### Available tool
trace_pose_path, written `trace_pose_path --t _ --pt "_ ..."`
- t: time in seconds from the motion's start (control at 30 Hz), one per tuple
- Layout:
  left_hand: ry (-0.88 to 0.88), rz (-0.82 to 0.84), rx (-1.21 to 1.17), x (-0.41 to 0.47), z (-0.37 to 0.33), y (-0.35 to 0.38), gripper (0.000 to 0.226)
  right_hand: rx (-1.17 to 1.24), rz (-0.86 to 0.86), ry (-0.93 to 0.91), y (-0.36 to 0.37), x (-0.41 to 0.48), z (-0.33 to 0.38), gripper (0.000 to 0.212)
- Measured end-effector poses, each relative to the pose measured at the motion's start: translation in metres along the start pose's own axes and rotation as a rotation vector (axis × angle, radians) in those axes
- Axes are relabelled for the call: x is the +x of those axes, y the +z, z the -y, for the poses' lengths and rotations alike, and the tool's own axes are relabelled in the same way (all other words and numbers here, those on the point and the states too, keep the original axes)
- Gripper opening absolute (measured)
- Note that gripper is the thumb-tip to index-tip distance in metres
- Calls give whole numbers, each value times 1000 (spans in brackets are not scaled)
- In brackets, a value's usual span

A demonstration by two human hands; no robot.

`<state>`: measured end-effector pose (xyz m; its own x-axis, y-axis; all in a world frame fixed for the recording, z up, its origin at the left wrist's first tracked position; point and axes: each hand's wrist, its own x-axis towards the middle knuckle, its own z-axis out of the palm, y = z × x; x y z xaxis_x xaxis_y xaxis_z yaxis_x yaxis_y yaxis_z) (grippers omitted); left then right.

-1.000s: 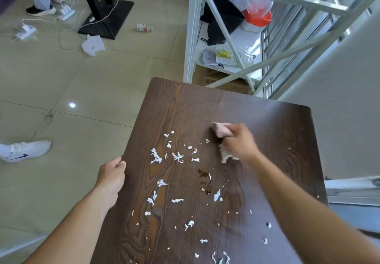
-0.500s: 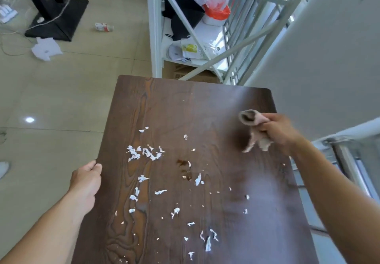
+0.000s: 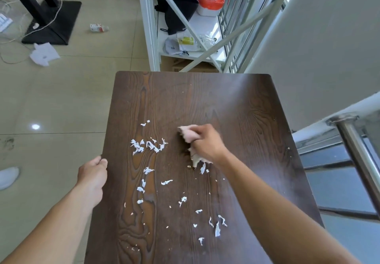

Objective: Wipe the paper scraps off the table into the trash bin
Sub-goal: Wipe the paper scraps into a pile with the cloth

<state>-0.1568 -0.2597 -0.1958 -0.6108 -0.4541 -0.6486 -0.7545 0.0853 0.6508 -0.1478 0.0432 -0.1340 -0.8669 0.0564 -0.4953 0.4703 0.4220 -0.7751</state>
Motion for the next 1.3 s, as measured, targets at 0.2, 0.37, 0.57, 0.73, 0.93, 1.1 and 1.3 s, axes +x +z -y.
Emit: trace_pose_path --t 0.2,0.37,0.57,0.73,0.93,1.1,1.3 --pt "-15 22 -24 -3 -3 -2 47 96 28 15 -41 -47 9 44" --pt "13 7 -6 -11 -5 -1 46 -85 -318 180 -110 -131 -51 18" --pt "27 13 3 -15 -8 -3 46 -241 -452 252 -34 -118 -111 50" --pt "37 7 -24 -18 -8 -1 42 -191 -430 177 62 -78 -31 35" --pt "35 -1 0 -18 -8 -1 43 -8 -230 48 103 -44 32 43" --pt "8 18 -16 -14 -7 -1 44 385 -260 -47 15 -105 27 39" --pt "55 21 -34 -5 -2 1 48 400 -389 50 -133 -156 -42 32"
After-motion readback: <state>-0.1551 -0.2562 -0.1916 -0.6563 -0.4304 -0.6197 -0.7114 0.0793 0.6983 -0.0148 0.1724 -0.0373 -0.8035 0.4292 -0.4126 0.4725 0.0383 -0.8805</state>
